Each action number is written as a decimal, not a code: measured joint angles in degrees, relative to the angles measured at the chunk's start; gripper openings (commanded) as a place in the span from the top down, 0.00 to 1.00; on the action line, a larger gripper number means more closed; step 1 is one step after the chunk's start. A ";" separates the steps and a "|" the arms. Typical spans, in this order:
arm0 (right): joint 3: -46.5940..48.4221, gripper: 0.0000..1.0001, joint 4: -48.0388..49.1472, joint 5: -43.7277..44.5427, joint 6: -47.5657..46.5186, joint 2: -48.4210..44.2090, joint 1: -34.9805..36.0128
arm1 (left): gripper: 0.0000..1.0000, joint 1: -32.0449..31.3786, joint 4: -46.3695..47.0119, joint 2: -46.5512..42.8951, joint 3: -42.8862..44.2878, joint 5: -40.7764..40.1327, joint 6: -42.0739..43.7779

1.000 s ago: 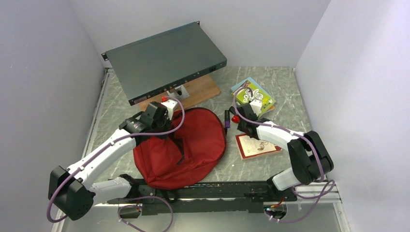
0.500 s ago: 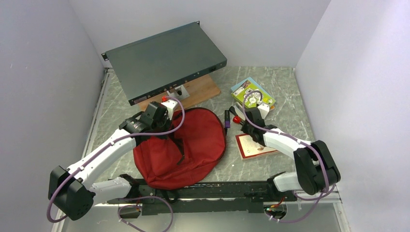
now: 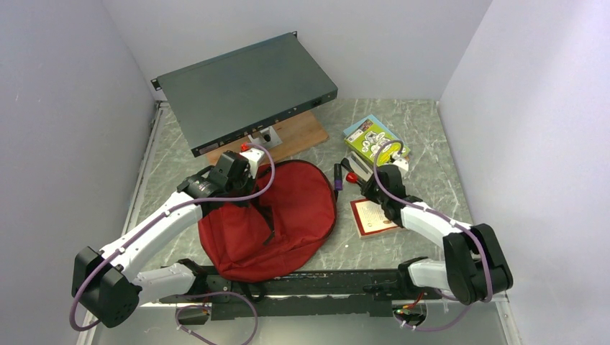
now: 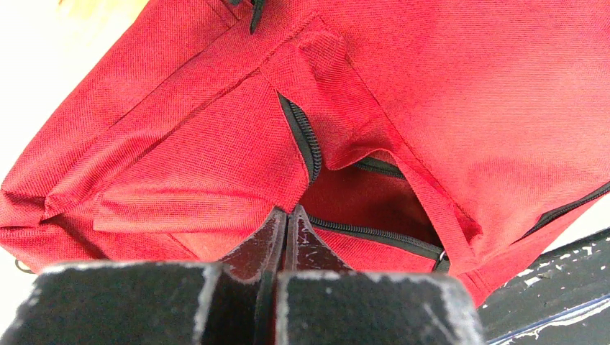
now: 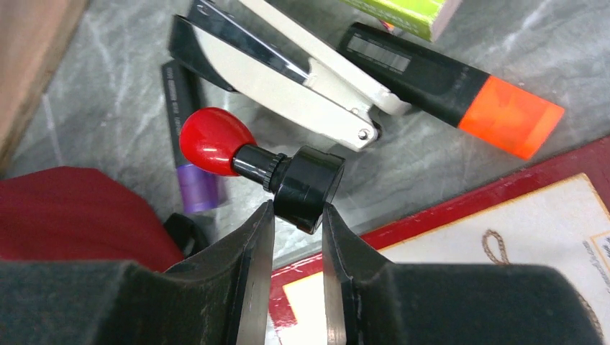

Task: Pack the student bag
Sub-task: Pick up the personal item from the center of the board, then place the personal item in the student bag.

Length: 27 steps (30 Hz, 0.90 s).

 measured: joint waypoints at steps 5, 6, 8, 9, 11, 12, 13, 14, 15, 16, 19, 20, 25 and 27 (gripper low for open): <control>-1.18 1.00 3.50 -3.30 0.02 -2.05 -1.33 | 1.00 0.00 0.00 0.00 0.00 0.07 0.00; -1.70 1.00 4.39 -4.22 0.04 -2.56 -1.64 | 1.00 0.00 0.00 0.00 0.00 0.09 0.02; -2.86 1.00 5.86 -5.95 0.15 -3.65 -2.12 | 1.00 0.00 0.00 0.00 0.00 0.11 0.02; -3.43 1.00 6.56 -6.95 0.20 -4.17 -2.32 | 1.00 0.00 0.00 0.00 0.00 0.11 0.02; -4.35 1.00 8.00 -9.07 0.20 -5.18 -2.69 | 1.00 0.00 0.00 0.00 0.00 0.13 0.00; -4.98 1.00 9.07 -10.67 0.20 -5.95 -2.93 | 1.00 0.00 0.00 0.00 0.00 0.13 0.00; -5.66 1.00 10.29 -12.41 0.22 -6.91 -3.17 | 1.00 0.00 0.00 0.00 0.00 0.13 0.00; -6.14 1.00 11.32 -13.84 0.24 -7.61 -3.32 | 1.00 0.00 0.00 0.00 0.00 0.13 0.00; -6.69 1.00 12.44 -15.61 0.33 -8.48 -3.52 | 1.00 0.00 0.00 0.00 0.00 0.13 0.00; -7.13 1.00 13.51 -17.40 0.55 -9.31 -3.67 | 1.00 0.00 0.00 0.00 0.00 0.13 0.00; -7.78 1.00 16.74 -22.47 1.95 -11.06 -3.87 | 1.00 0.00 0.00 0.00 0.00 0.13 0.00; -7.85 1.00 18.01 -24.30 2.54 -11.41 -3.89 | 1.00 0.00 0.00 0.00 0.00 0.13 0.00; -7.67 1.00 26.05 -34.49 6.23 -9.77 -3.80 | 1.00 0.11 0.00 -0.22 0.00 0.13 0.00; -7.02 1.00 27.96 -37.66 7.15 -7.72 -3.10 | 1.00 0.24 0.00 -0.70 0.00 0.20 0.00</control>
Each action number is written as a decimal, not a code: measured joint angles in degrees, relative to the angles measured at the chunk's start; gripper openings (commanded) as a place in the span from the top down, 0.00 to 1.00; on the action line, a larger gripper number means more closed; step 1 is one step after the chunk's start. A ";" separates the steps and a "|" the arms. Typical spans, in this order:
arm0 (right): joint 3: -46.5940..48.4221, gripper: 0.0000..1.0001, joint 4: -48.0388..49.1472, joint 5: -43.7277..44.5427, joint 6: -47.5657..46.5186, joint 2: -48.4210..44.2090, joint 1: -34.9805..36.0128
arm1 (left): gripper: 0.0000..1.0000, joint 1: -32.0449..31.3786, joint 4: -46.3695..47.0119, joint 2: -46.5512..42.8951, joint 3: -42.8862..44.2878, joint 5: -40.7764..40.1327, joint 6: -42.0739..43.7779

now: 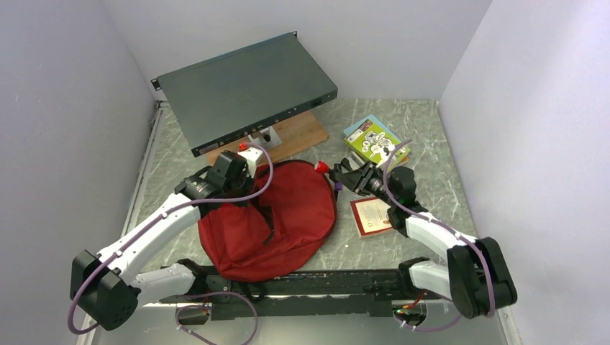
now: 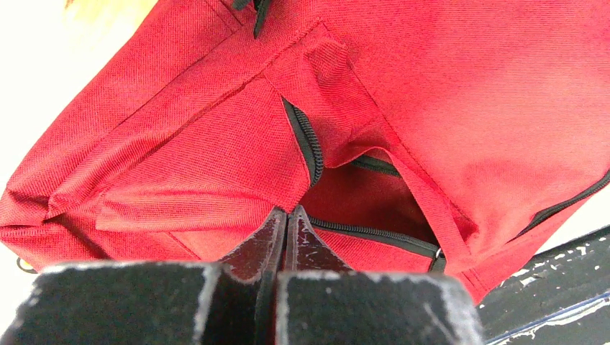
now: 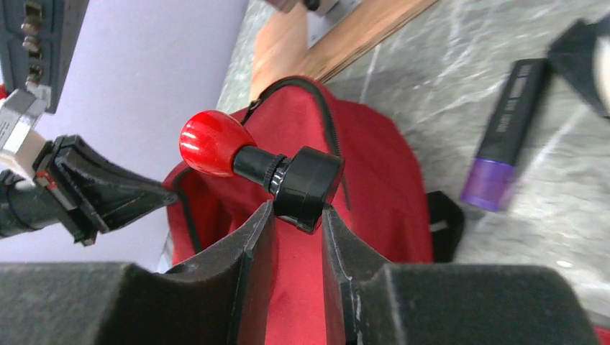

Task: Pack the student bag
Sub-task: Place the personal item in the student bag.

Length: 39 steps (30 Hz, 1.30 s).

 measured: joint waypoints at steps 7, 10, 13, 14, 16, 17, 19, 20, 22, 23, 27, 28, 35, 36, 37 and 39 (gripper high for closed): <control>3.85 1.00 7.37 -6.78 4.44 8.09 7.91 | 1.00 0.57 0.02 -2.32 0.00 0.76 -0.02; 4.17 1.00 14.64 -9.27 10.14 12.79 11.02 | 1.00 0.70 0.02 -2.69 0.00 0.83 -0.02; 4.22 1.00 26.32 -11.47 18.36 19.56 11.98 | 1.00 0.87 0.02 -2.69 0.00 1.01 -0.02; 4.22 1.00 29.77 -11.82 20.85 21.73 12.04 | 1.00 0.90 0.04 -2.69 0.00 1.07 -0.04; 4.39 1.00 38.32 -12.44 26.51 27.36 12.13 | 1.00 0.94 0.02 -2.69 0.00 1.20 -0.02; 4.61 1.00 41.29 -12.74 29.22 30.25 12.31 | 1.00 0.98 0.02 -2.71 0.00 1.20 -0.04; 5.18 1.00 44.50 -12.90 32.85 34.95 12.87 | 1.00 0.98 0.04 -2.73 0.00 1.20 -0.02; 5.44 1.00 45.18 -12.96 33.88 36.52 13.27 | 1.00 1.01 0.04 -2.75 -0.02 1.22 -0.04; 5.70 1.00 45.86 -12.98 34.58 37.90 14.29 | 1.00 1.09 0.02 -2.95 -0.02 1.22 -0.02; 5.84 1.00 45.86 -12.98 34.36 37.88 14.80 | 1.00 1.14 0.04 -3.06 -0.02 1.20 -0.04; 8.07 1.00 44.96 -13.11 31.87 37.24 16.96 | 1.00 1.25 0.02 -3.34 -0.04 1.22 -0.04; 8.63 1.00 44.06 -13.09 31.01 36.94 17.53 | 1.00 1.25 0.04 -3.45 -0.04 1.22 -0.04; 10.29 1.00 35.23 -12.94 23.52 36.24 20.39 | 1.00 1.31 0.39 -3.87 -0.24 1.20 -0.04; 10.49 1.00 32.39 -12.81 21.92 35.87 20.87 | 1.00 1.36 0.46 -3.96 -0.24 1.20 -0.04; 10.99 1.00 28.87 -12.61 20.15 35.43 21.33 | 1.00 1.36 0.44 -4.11 -0.24 1.22 -0.04; 12.48 1.00 22.67 -11.63 16.87 34.62 22.32 | 1.00 1.40 0.46 -4.59 -0.26 1.25 -0.04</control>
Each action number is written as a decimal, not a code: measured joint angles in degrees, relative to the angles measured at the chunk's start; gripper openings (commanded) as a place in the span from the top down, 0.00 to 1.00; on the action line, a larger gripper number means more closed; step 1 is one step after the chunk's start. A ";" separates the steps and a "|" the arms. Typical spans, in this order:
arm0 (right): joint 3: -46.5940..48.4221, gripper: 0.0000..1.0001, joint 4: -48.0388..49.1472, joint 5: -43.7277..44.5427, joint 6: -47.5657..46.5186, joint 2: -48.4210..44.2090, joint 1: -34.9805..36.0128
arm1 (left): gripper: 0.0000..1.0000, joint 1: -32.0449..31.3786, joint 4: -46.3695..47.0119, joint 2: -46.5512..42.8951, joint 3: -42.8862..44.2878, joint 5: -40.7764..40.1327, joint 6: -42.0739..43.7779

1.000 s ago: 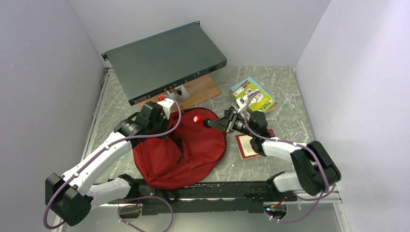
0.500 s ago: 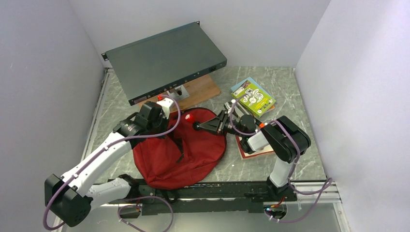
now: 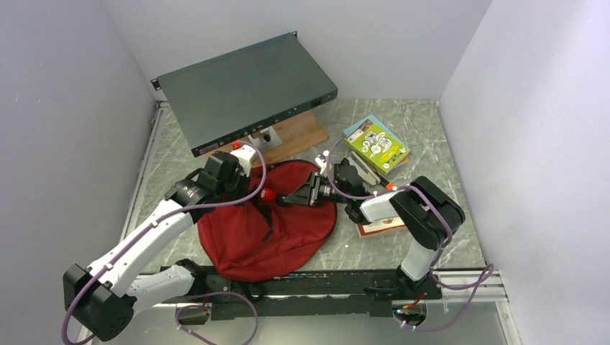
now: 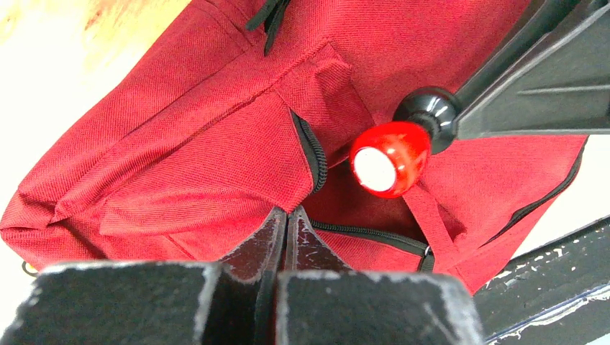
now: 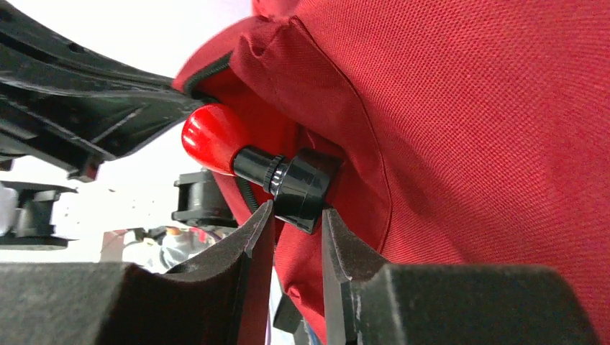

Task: Pack the student bag
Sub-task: Place the personal item in the student bag.

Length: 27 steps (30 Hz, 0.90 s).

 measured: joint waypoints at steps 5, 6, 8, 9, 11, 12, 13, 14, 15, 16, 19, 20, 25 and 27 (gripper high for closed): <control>4.96 1.00 -12.00 2.73 -5.81 -1.79 2.97 | 1.00 0.11 0.61 -1.09 -0.37 0.68 0.00; 6.03 1.00 -13.79 3.30 -6.62 -1.88 3.52 | 1.00 0.13 0.70 -1.29 -0.52 0.87 0.02; 8.44 1.00 -17.84 4.55 -8.22 -1.88 4.72 | 1.00 0.17 0.87 -1.64 -0.94 1.44 0.02; 9.49 1.00 -19.80 5.03 -8.92 -1.88 5.25 | 1.00 0.20 0.87 -1.75 -1.05 1.60 0.02; 11.47 1.00 -23.37 6.29 -10.14 -1.88 6.34 | 1.00 0.24 1.05 -1.97 -1.25 1.95 0.02; 12.63 1.00 -25.31 6.97 -10.80 -1.86 6.86 | 1.00 0.24 1.07 -2.10 -1.33 1.95 0.04; 13.68 1.00 -27.10 7.67 -11.32 -1.84 7.37 | 1.00 0.33 1.07 -2.25 -1.40 1.95 0.04; 14.27 1.00 -27.96 7.98 -11.54 -1.75 7.65 | 1.00 0.39 1.07 -2.36 -1.42 1.92 0.07; 14.97 1.00 -29.14 8.24 -11.69 -1.60 7.93 | 1.00 0.50 1.07 -2.49 -1.51 1.92 0.07; 15.78 1.00 -30.16 8.63 -11.76 -1.27 8.22 | 1.00 0.59 1.07 -2.60 -1.57 1.92 0.07; 18.36 1.00 -32.96 9.55 -11.98 0.22 9.27 | 1.00 0.61 1.16 -2.64 -1.62 1.99 0.07; 19.39 1.00 -33.57 9.81 -12.11 0.83 9.84 | 1.00 0.59 1.25 -2.64 -1.62 2.10 0.07; 22.84 0.85 -33.40 9.81 -11.85 3.50 12.63 | 1.00 0.59 1.38 -2.73 -1.64 2.12 0.07; 23.54 0.72 -32.59 9.07 -11.37 4.33 13.38 | 1.00 0.59 1.36 -2.71 -1.64 2.10 0.07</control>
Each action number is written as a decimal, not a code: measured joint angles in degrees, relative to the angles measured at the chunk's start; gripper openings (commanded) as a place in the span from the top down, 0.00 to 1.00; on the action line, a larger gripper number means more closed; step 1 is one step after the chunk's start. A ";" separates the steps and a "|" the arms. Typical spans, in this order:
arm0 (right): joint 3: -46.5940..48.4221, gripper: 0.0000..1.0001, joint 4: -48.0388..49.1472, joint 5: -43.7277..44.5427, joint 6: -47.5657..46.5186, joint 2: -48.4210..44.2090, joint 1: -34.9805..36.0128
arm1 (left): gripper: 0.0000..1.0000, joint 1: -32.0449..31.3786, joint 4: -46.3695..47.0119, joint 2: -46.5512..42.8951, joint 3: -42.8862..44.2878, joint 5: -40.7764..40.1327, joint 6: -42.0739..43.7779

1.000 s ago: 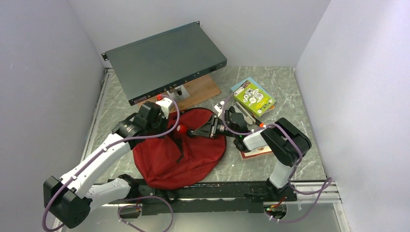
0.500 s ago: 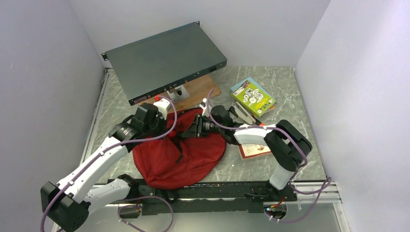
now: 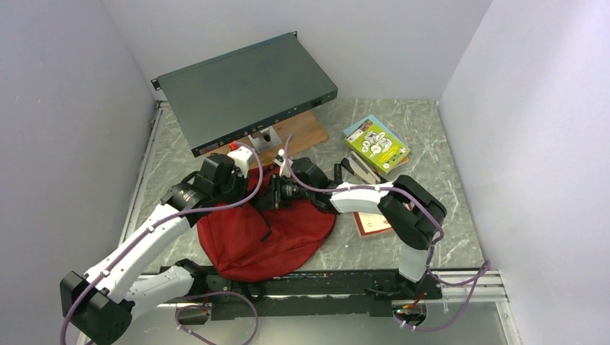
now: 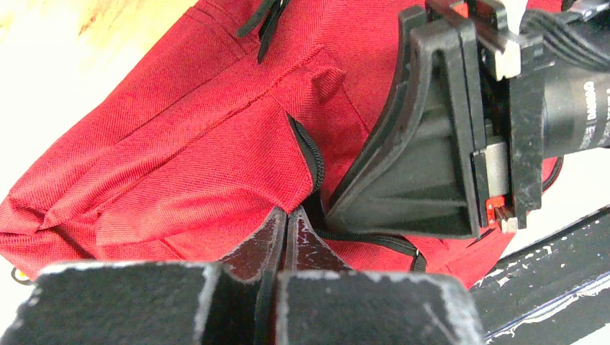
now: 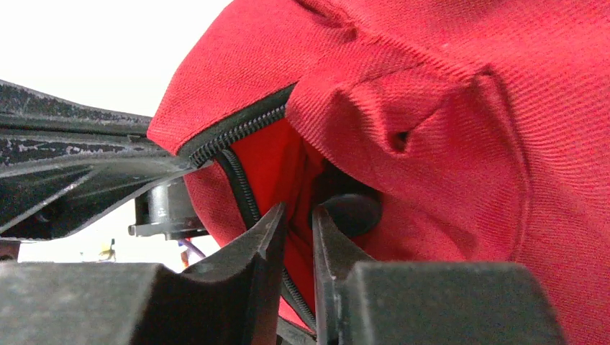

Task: Pack the student bag
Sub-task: Place the personal item in the student bag.

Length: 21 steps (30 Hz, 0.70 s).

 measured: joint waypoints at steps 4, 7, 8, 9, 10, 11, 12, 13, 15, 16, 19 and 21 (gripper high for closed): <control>0.15 0.59 0.94 -1.57 -0.11 0.28 0.68 | 1.00 0.00 -0.04 0.57 0.00 -0.17 0.00; -0.55 0.54 2.69 -2.86 -0.76 0.11 0.11 | 1.00 0.00 -0.17 1.38 0.02 -0.66 0.00; -1.27 0.54 3.54 -3.45 -0.74 -0.11 -0.26 | 1.00 0.00 -0.20 1.57 0.04 -0.68 0.00; -2.05 0.54 4.50 -4.17 -0.68 -0.33 -0.70 | 1.00 0.00 -0.57 1.84 0.22 -0.70 0.00; -2.93 0.54 5.68 -5.03 -0.24 -0.48 -1.27 | 1.00 0.00 -1.18 2.21 0.68 -0.72 0.00; -3.85 0.54 6.99 -5.99 0.33 -0.59 -1.99 | 1.00 0.00 -1.70 2.60 1.16 -0.79 0.00; -4.66 0.53 7.87 -6.56 0.70 -0.74 -2.69 | 1.00 -0.02 -2.34 3.04 1.81 -0.92 0.02; -5.77 0.51 8.59 -7.15 0.79 -1.22 -3.63 | 1.00 -0.07 -3.02 3.56 2.51 -1.18 0.09; -7.58 0.50 8.46 -7.63 0.35 -2.86 -5.25 | 1.00 -0.07 -3.48 4.26 2.99 -1.70 0.39; -7.87 0.50 7.69 -7.61 -0.37 -3.85 -5.97 | 1.00 -0.07 -3.61 4.37 2.95 -1.88 0.44; -7.89 0.57 5.81 -7.50 -2.60 -7.32 -7.37 | 1.00 -0.15 -3.54 4.76 2.86 -2.16 0.61; -7.89 0.60 4.90 -7.17 -4.15 -9.77 -7.76 | 1.00 -0.15 -3.37 5.14 2.56 -2.25 0.92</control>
